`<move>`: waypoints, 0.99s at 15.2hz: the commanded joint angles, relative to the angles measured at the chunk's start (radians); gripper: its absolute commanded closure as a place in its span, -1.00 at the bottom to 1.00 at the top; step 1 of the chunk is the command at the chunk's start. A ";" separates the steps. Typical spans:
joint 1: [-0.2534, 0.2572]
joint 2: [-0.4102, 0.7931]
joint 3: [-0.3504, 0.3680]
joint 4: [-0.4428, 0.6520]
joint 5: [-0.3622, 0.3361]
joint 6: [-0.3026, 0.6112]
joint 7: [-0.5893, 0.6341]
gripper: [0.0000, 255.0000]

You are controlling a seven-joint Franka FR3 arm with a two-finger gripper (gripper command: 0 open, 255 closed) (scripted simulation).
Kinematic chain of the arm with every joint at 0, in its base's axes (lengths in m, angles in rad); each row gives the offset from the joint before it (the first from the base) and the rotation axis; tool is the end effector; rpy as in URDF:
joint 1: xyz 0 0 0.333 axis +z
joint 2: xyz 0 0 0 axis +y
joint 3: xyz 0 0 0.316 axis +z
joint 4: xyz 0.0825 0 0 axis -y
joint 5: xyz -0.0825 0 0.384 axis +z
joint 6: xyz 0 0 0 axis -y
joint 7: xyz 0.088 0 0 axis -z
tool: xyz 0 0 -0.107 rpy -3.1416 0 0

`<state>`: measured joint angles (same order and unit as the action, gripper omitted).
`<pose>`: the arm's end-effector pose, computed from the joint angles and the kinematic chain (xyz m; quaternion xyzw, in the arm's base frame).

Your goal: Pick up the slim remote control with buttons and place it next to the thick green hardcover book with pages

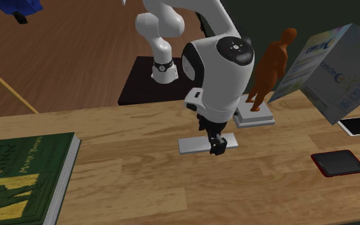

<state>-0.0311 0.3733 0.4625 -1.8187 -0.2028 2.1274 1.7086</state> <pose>0.5873 0.2378 0.3502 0.8271 -0.5620 -0.0015 0.0102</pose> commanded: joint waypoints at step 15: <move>0.004 0.024 -0.007 -0.020 -0.015 0.042 0.010 1.00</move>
<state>-0.0271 0.3970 0.4550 -1.8381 -0.2176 2.1689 1.7188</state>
